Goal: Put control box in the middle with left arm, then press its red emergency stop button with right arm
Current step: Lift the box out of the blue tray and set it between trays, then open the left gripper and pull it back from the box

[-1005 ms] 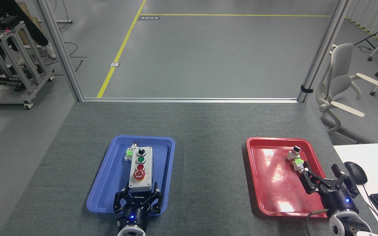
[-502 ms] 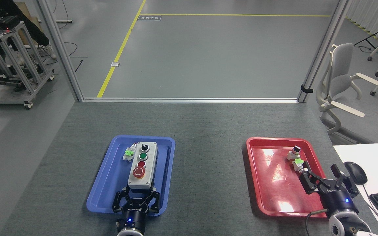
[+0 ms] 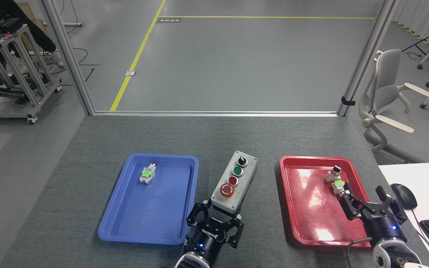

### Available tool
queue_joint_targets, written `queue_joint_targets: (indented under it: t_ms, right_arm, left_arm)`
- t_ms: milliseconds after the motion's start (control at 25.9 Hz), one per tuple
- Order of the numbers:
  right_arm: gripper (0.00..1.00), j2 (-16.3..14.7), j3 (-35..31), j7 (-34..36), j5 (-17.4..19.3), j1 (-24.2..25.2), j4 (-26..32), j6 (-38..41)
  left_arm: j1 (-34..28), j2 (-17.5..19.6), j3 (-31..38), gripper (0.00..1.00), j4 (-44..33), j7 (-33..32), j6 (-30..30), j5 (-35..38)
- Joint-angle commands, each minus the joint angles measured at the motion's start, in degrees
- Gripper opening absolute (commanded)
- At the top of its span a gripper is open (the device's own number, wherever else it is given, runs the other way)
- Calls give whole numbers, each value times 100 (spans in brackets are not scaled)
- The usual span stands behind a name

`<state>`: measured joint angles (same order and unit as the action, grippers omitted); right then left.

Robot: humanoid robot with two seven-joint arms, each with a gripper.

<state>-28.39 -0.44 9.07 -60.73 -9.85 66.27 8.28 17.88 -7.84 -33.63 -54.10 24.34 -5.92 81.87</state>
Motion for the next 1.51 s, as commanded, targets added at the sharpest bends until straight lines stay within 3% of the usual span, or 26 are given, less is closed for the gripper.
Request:
queue_joint_targets:
  t_ms: [0, 193, 425, 464, 502, 541, 618, 657, 696, 734, 850, 1005, 1121, 1159, 1237, 1275, 1353, 1430, 1469]
  right_arm:
    - [99, -9, 0, 7, 0, -8, 0, -2]
    - [99, -35, 0, 7, 9, -8, 0, -2]
    - [99, -44, 0, 7, 9, -8, -18, -29]
    - [99, -44, 0, 7, 9, -8, -35, -29]
    - [99, -53, 0, -1, 9, -8, -44, -20]
    - [99, -53, 0, -10, 9, -8, -62, -11]
    - [99, -53, 9, -28, 9, -8, -97, -2]
    - [99, -53, 9, -37, 18, -8, -97, 7]
    - [99, -53, 0, -28, 18, -8, -88, 7]
    - [99, -53, 0, -28, 18, -8, -97, -2]
    - [99, -70, 0, -28, 132, -8, -97, -125]
    - [99, -79, -62, -10, 176, -8, -97, -90]
    - [98, -88, -62, 7, 167, -17, -97, -134]
    - [89, -88, -62, 16, 176, -26, -97, -125]
    - [54, -97, -53, 43, 167, -43, -97, -125]
    - [41, -106, -35, 113, 176, -70, -88, -125]
    - [21, -106, 17, 429, 176, -96, -88, -73]
    - [3, -132, 114, 816, 167, -157, -35, -2]
    - [0, -132, 281, 948, 167, -280, -27, 103]
  left_arm:
    - [31, -16, -689, 0, 224, -272, 56, -373]
    - [172, -16, -856, 0, 479, -623, 100, -426]
    - [673, -16, -874, 2, 1296, -615, 56, -1191]
    - [690, -16, -874, 10, 1402, -615, 56, -1208]
    - [690, -16, -874, 30, 1481, -615, 65, -1217]
    - [690, -16, -874, 67, 1560, -606, 39, -1235]
    - [682, -7, -891, 67, 1586, -580, 12, -1314]
    - [682, -7, -900, 73, 1569, -544, 39, -1323]
    - [690, -7, -900, 94, 1551, -544, 12, -1340]
    - [682, -7, -900, 99, 1516, -536, 12, -1340]
    - [603, 2, -865, 99, 1252, -474, -164, -1314]
    - [-171, 90, -839, 99, -172, -456, -1157, -1200]
    - [-558, 978, -601, 99, -1367, -448, -1376, -962]
    - [-707, 1215, -434, 99, -1815, -474, -1376, -830]
    - [-1129, 1593, 260, 99, -2606, -527, -1245, -699]
    - [-1278, 1804, 708, 99, -2984, -553, -1042, -716]
    - [-1454, 2059, 1648, 99, -3423, -729, -243, -760]
    - [-1568, 2085, 2632, 99, -3555, -1151, 785, -769]
    - [-1568, 2094, 3125, 99, -3599, -1344, 1347, -786]
